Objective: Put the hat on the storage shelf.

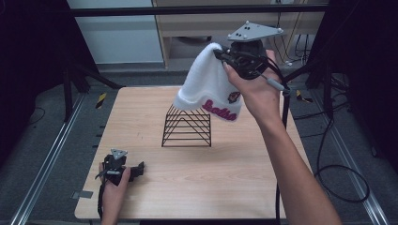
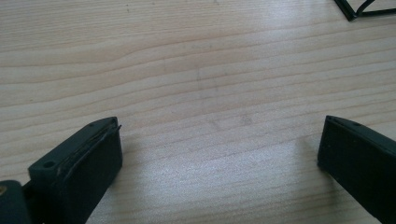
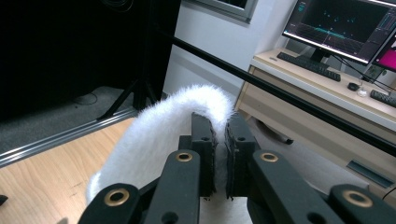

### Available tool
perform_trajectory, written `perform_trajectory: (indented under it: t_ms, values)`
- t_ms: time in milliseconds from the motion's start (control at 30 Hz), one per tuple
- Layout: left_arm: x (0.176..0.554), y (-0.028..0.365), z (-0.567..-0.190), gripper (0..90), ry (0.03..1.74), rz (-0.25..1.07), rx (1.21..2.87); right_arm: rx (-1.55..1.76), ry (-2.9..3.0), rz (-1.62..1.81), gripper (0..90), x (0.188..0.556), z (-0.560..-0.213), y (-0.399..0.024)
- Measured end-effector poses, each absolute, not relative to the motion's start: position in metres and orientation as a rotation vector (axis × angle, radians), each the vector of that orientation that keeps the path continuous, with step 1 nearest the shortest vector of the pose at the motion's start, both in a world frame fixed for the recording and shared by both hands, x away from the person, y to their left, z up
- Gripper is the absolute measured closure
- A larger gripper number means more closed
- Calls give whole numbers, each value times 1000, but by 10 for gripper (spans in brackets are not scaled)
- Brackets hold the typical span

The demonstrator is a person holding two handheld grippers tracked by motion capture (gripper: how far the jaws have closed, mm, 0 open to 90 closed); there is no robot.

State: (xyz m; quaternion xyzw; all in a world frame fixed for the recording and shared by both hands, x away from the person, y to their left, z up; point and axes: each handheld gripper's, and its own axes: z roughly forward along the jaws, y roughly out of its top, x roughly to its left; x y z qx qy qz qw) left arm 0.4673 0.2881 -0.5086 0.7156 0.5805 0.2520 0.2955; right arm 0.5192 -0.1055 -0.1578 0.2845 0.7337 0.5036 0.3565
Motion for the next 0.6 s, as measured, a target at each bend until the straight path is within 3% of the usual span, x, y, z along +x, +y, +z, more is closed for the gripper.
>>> perform_trajectory:
  t_ms: [600]
  values:
    - [467, 288, -509, 0, 1545, 669, 1903, 729, 1925, 1311, 848, 528, -161, -87]
